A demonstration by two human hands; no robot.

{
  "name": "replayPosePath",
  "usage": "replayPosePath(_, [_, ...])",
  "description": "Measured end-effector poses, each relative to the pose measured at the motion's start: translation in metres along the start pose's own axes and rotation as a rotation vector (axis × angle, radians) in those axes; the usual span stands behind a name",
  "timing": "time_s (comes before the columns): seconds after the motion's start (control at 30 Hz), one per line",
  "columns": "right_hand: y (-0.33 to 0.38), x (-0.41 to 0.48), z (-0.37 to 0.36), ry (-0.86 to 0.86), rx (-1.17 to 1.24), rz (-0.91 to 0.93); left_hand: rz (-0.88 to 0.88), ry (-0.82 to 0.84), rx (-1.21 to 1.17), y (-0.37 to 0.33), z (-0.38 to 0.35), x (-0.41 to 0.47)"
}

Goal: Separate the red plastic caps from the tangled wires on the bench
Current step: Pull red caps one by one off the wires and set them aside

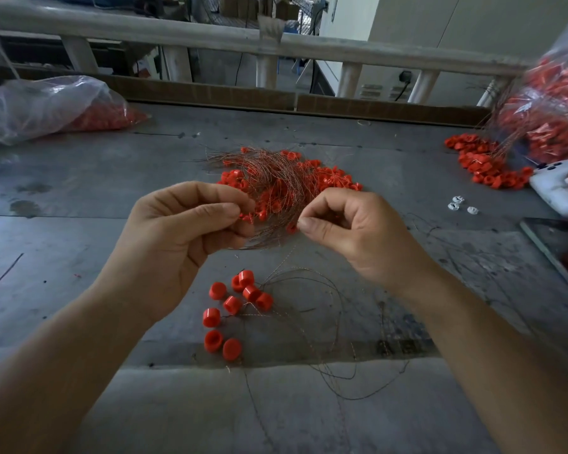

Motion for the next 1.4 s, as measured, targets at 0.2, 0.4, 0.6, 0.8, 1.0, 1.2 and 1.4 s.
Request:
replayPosePath(0.2, [-0.01,0.001,0.016,-0.032,-0.262,-0.105,0.013,-0.051,0.319,0.002,0.009,0.001])
replayPosePath(0.4, [-0.021,-0.005,0.012,0.236,-0.476,-0.269,-0.132,0.196,1.099,0.008,-0.005,-0.005])
replayPosePath(0.6, [-0.026,-0.007,0.002,0.383,-0.583,-0.295,-0.086,0.313,1.166,0.018,-0.006,-0.004])
replayPosePath(0.8, [-0.027,-0.006,0.0,0.375,-0.553,-0.279,-0.095,0.293,1.151,0.019,-0.005,-0.002])
replayPosePath(1.0, [-0.016,-0.001,0.016,0.089,-0.391,-0.201,-0.167,-0.043,1.183,0.014,0.019,0.011])
replayPosePath(1.2, [-0.012,0.0,0.037,-0.243,-0.27,-0.131,-0.075,-0.108,1.34,0.031,0.037,0.029])
replayPosePath(1.4, [-0.016,0.0,0.049,-0.404,-0.254,-0.14,-0.055,-0.035,1.403,0.043,0.034,0.034])
Point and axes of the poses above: each hand's wrist, its own x-axis towards the middle knuckle, its own z-axis out of the back of the hand, y = z × x, the point moved 5 cm from there along x, towards the middle knuckle, and after that the axes turned 3 degrees about -z, right-handed, at the moved point
